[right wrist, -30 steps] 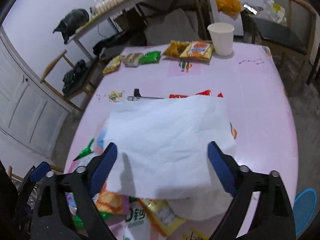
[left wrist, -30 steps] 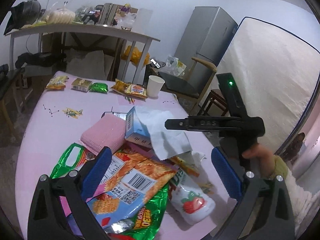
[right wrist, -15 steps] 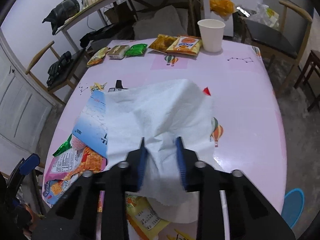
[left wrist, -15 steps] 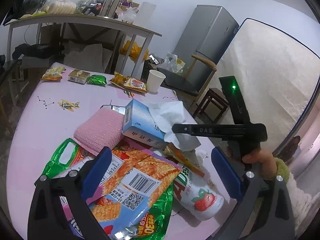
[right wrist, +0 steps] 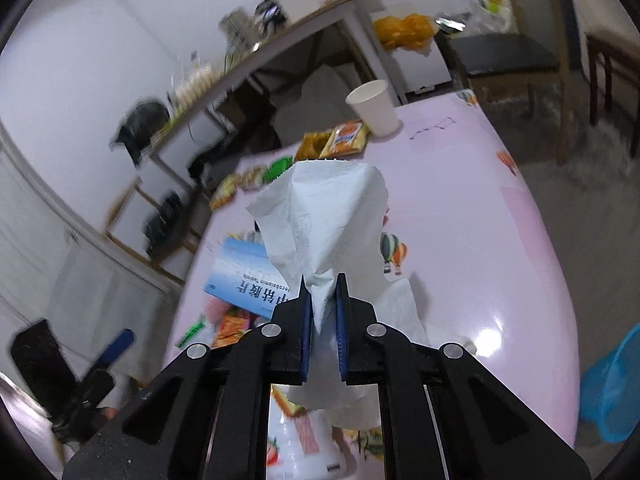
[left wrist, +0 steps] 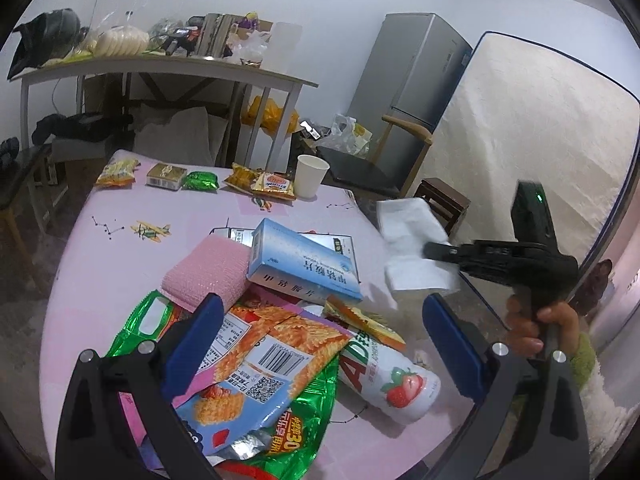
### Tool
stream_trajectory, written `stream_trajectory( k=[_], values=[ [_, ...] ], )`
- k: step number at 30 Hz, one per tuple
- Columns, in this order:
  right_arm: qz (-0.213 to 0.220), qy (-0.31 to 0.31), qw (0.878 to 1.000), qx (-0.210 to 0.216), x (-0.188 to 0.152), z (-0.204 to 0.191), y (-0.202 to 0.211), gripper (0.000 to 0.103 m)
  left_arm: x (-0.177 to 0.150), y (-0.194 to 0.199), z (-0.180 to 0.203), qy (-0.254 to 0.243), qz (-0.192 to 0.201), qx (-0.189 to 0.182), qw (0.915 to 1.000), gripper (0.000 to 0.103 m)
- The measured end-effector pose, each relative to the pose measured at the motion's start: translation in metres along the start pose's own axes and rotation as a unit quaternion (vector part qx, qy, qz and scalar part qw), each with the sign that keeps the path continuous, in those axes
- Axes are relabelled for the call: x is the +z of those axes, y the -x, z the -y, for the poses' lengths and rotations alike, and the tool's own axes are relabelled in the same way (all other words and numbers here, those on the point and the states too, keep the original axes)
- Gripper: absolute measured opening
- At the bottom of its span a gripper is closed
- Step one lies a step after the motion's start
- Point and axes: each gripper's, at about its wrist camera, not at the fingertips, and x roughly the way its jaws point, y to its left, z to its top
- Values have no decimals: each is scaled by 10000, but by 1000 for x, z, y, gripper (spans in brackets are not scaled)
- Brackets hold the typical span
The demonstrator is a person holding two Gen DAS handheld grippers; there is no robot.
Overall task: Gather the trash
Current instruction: 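Grasp the blue medicine box with the left tool while the right tool holds the tissue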
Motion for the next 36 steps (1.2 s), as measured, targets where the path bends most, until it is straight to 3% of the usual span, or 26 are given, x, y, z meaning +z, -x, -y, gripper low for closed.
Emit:
stream_trajectory(
  k=[5,9,13,16,18,20,22,25,28,29,31,33,36],
  values=[
    [165,-832,9948,561,-21,48,28,9,17,2,7,-97,-108,-178,9997,97],
    [52,-1114,9915,667,-46,69,29,9,36,-14,12,-217,-401,-372,9983,97],
    [-135,-1295,9881,817,-62,84,23,9,51,-46,25,-1027,-780,-309,9912,97],
    [-293,-1267,9873,913,-65,85,18,9,58,-78,39,-2065,-1315,-485,9684,97],
    [-338,-1179,9879,952,-65,85,16,10,61,-103,45,-2676,-1699,-470,9473,97],
    [-348,-1147,9874,1033,-64,85,14,10,64,-127,50,-3113,-2000,-353,9283,97],
    [-332,-1162,9864,1113,-65,89,15,11,66,-149,53,-3385,-2352,-494,9098,97],
    [-325,-1193,9850,1203,-68,96,11,11,61,-179,61,-3817,-2923,-746,8736,97],
    [-336,-1193,9840,1281,-70,100,8,12,50,-204,67,-4374,-3324,-625,8333,97],
    [-336,-1189,9837,1310,-70,102,8,13,44,-213,69,-4587,-3503,-550,8148,97],
    [-334,-1204,9828,1356,-69,105,8,13,36,-222,69,-4829,-3694,-492,7924,98],
    [-338,-1226,9818,1411,-69,107,8,13,28,-229,68,-5033,-3820,-420,7739,97],
    [-328,-1245,9800,1515,-71,110,9,13,24,-242,66,-5080,-3987,-225,7632,97]
  ],
)
